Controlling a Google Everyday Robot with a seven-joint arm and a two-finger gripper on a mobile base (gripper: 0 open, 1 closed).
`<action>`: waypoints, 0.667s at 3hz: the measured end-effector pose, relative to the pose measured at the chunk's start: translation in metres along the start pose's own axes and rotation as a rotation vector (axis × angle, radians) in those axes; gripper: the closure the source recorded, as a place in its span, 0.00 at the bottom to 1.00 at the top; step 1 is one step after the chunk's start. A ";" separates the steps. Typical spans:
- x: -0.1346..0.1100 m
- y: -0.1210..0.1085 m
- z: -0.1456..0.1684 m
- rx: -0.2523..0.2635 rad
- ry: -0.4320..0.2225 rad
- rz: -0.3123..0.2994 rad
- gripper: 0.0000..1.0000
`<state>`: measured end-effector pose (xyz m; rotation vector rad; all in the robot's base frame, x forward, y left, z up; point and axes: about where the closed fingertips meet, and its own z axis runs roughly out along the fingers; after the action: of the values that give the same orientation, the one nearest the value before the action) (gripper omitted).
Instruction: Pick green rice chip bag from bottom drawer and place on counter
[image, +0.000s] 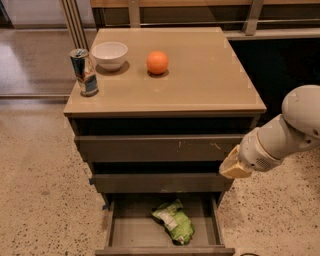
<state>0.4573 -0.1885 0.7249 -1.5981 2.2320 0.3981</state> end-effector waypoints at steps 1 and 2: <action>0.000 0.000 0.000 0.000 0.000 0.000 1.00; 0.014 -0.006 0.025 0.026 -0.009 -0.013 1.00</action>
Offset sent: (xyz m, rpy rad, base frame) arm 0.0185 -0.0117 -0.1008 -0.0004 -0.1114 -0.0040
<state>0.4622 -0.1912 0.6964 -1.5940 2.2094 0.3711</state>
